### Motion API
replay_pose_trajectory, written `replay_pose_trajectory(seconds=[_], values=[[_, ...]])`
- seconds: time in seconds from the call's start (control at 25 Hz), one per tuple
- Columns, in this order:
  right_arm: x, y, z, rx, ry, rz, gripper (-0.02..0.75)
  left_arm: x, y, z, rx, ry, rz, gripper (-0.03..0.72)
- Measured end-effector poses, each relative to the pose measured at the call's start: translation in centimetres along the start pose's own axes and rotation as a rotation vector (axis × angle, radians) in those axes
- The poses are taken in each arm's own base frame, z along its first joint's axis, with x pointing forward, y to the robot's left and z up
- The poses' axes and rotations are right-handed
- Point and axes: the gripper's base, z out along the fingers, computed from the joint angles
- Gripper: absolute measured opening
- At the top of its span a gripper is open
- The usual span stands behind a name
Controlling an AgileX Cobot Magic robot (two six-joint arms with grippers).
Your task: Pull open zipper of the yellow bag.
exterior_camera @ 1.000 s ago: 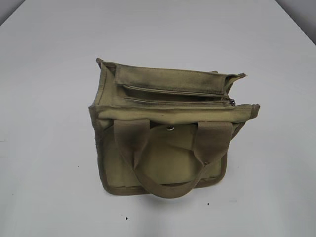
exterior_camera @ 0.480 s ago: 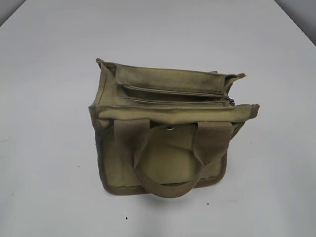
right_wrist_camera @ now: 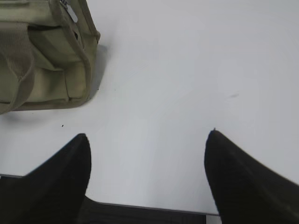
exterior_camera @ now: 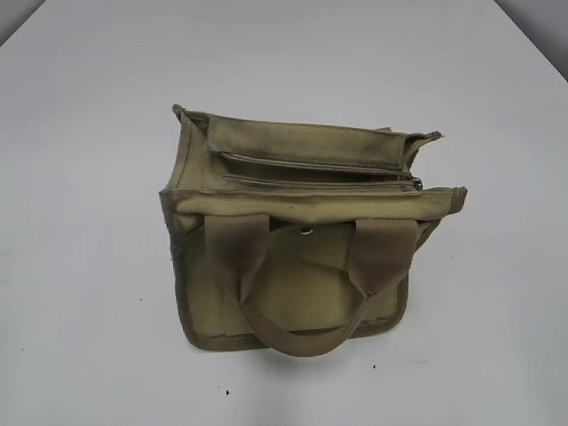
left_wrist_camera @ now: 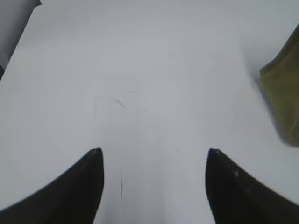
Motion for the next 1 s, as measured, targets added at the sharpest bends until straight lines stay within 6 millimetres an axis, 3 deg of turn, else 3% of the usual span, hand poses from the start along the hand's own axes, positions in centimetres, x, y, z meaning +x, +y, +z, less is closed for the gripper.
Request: replay_pose_trajectory(seconds=[0.2,1.0], values=[[0.49,0.19,-0.76,0.011,-0.062,-0.005,0.583,0.65,0.00,-1.08,-0.003,-0.079,-0.002,0.527],[0.48,0.21,-0.76,0.011,-0.062,-0.001,0.583,0.67,0.00,-1.12,-0.003,-0.082,-0.002,0.527]])
